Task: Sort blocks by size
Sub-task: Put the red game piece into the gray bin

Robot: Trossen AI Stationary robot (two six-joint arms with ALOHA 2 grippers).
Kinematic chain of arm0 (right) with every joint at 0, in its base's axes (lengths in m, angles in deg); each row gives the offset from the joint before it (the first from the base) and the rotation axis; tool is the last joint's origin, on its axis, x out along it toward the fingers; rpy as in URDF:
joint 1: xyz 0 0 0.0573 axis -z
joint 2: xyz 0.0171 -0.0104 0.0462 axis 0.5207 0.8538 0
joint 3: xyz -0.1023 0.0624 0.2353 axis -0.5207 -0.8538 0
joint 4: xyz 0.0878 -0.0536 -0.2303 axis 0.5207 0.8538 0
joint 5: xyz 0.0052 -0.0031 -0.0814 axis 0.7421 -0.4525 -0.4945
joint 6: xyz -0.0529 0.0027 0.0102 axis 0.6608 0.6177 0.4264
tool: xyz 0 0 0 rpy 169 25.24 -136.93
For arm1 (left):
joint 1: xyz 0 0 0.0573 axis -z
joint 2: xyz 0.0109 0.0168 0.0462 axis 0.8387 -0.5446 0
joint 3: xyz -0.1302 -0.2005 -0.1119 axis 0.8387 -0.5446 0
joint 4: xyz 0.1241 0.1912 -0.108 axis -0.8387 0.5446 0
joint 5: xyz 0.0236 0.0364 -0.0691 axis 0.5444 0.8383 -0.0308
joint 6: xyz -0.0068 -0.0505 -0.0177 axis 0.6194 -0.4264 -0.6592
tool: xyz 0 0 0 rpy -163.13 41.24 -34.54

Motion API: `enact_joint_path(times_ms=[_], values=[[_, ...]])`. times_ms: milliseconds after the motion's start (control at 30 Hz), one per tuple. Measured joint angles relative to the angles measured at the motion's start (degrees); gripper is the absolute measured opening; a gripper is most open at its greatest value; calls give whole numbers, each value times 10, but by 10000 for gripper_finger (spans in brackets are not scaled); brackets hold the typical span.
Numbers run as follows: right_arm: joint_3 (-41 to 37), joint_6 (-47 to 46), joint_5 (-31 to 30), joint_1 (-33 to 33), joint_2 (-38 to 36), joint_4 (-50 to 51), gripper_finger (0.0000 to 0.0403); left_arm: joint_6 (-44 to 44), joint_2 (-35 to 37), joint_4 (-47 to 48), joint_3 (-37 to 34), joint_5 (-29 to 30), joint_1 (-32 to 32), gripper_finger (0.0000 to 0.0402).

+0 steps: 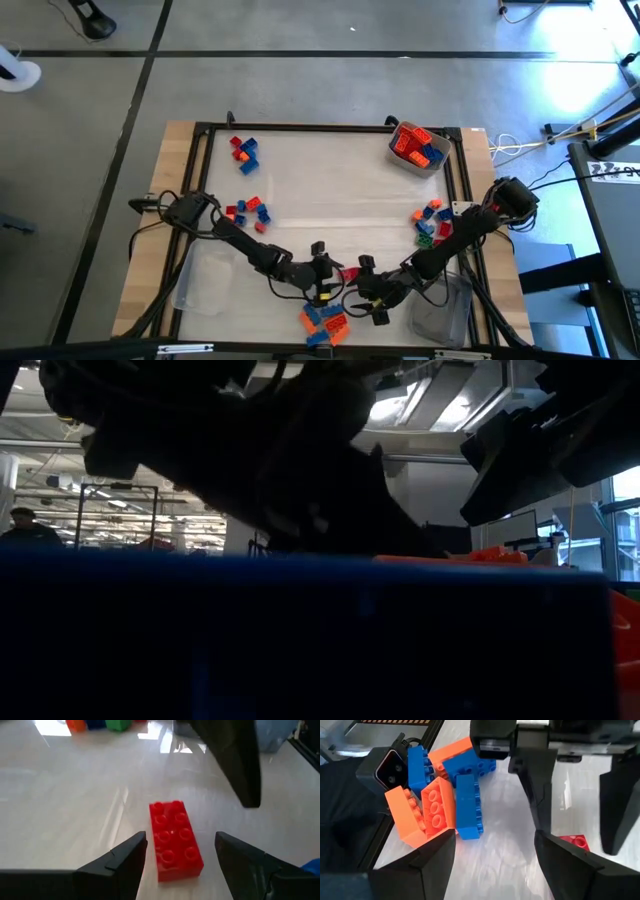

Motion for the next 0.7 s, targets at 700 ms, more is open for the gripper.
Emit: enact_joint_path(times_ms=[700], values=[[0, -26, 9, 1, 0, 1, 269, 9, -37, -37, 1, -14, -16, 123]])
